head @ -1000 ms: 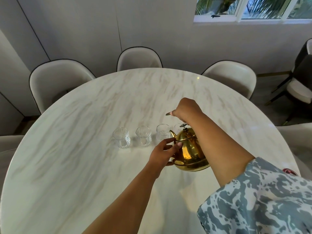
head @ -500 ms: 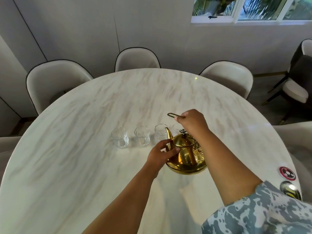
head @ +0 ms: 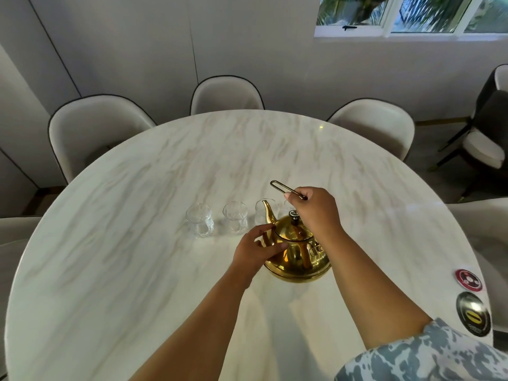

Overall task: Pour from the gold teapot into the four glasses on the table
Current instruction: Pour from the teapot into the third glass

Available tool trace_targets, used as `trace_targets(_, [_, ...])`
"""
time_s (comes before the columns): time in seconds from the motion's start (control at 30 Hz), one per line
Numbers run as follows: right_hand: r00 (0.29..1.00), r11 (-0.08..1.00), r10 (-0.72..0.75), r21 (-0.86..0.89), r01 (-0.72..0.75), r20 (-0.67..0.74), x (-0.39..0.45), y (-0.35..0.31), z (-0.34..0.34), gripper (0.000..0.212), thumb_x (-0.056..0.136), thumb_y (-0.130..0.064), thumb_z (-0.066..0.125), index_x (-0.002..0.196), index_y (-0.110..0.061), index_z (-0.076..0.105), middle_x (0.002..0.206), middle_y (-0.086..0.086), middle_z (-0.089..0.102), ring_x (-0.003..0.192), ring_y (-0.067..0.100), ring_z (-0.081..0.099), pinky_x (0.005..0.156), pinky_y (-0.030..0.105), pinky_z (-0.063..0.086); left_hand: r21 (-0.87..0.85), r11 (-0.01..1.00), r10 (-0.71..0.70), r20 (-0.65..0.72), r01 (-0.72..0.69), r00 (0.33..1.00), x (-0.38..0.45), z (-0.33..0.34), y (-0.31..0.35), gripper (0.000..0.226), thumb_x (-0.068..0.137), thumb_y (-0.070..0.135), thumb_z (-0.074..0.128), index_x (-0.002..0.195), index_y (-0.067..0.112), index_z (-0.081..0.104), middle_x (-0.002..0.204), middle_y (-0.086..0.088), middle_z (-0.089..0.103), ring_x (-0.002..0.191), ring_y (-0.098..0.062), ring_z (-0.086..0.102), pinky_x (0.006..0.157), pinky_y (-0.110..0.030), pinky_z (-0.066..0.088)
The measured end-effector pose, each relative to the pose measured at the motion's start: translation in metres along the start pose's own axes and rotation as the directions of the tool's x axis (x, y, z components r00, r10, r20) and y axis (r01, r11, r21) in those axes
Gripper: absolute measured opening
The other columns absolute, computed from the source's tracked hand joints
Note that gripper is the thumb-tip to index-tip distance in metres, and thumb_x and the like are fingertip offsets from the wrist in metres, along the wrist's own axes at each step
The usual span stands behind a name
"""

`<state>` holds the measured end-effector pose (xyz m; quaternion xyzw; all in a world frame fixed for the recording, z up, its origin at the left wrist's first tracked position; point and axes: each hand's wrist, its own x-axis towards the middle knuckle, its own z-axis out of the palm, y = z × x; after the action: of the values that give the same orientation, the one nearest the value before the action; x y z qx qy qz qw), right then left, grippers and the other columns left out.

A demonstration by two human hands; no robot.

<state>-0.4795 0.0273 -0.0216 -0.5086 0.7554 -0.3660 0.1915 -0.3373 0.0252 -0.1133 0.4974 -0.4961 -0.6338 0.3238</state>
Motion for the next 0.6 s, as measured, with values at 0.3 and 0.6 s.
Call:
trace_targets(0.3, [0.995, 0.999, -0.038, -0.007, 0.039, 0.097, 0.006, -0.036, 0.024, 0.035, 0.093, -0.036, 0.061, 0.104, -0.005, 0.075, 0.094, 0.011, 0.075, 0.084, 0.023, 0.068, 0.062, 0.023, 0.045, -0.073, 0.997, -0.011, -0.062, 0.006, 0.998, -0.008, -0.034, 0.004, 0.055, 0.071, 0.026, 0.087, 0.121, 0.027, 0.065, 0.114, 0.009, 0.059, 0.103, -0.017, 0.067, 0.087, -0.029, 0.056])
trace_targets(0.6, [0.979, 0.989, 0.039, -0.145, -0.010, 0.198, 0.023, -0.070, 0.050, 0.033, 0.090, -0.031, 0.066, 0.105, -0.002, 0.073, 0.079, 0.007, 0.068, 0.062, 0.019, 0.063, 0.058, 0.023, 0.047, -0.097, 0.993, -0.069, -0.026, 0.066, 0.997, -0.010, -0.058, 0.002, 0.059, 0.073, 0.035, 0.084, 0.127, 0.026, 0.062, 0.124, -0.004, 0.062, 0.101, -0.018, 0.069, 0.077, -0.029, 0.059])
